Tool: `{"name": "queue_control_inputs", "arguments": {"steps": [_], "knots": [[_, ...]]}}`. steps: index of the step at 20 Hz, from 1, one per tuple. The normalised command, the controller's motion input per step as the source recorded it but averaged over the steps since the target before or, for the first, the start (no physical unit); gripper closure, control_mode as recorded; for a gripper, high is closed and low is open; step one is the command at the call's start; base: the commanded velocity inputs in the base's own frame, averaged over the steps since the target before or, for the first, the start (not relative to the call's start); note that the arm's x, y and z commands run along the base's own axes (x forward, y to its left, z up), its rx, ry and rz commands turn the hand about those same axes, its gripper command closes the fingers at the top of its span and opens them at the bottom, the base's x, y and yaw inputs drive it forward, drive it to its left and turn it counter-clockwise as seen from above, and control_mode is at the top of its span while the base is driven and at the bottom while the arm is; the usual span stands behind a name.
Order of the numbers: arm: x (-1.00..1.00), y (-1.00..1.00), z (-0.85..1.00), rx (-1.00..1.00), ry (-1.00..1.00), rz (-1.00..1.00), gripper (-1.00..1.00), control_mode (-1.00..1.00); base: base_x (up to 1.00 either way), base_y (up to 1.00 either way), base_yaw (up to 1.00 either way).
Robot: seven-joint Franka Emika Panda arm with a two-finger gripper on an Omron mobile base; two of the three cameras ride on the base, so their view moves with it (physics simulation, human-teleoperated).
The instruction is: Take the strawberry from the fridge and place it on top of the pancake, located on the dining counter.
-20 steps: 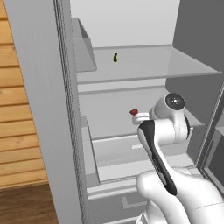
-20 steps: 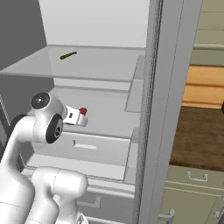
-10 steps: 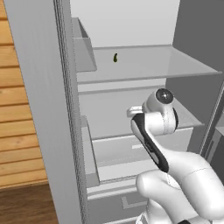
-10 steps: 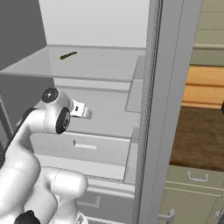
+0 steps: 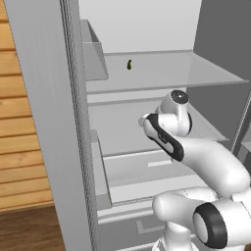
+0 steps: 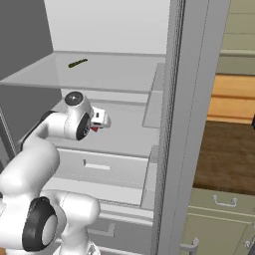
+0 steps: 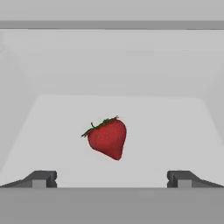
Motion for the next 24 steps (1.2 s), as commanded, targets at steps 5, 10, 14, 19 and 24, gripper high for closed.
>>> {"name": "queue_control_inputs", "arguments": {"steps": [5, 10, 14, 19, 24], "knots": [[0.33, 0.0, -0.17, -0.06, 0.0, 0.09, -1.0, -1.0, 0.0, 0.0, 0.0], [0.27, 0.0, -0.29, -0.02, -0.04, 0.01, -1.0, -1.0, 0.0, 0.0, 0.0], [0.33, 0.0, -0.22, -0.01, 0.0, 0.0, -1.0, -1.0, 0.0, 0.0, 0.0], [0.19, 0.03, -0.09, -0.01, 0.05, 0.0, -1.0, -1.0, 0.0, 0.0, 0.0], [0.02, 0.09, -0.15, -0.02, 0.02, 0.0, -1.0, -1.0, 0.0, 0.0, 0.0]]}}
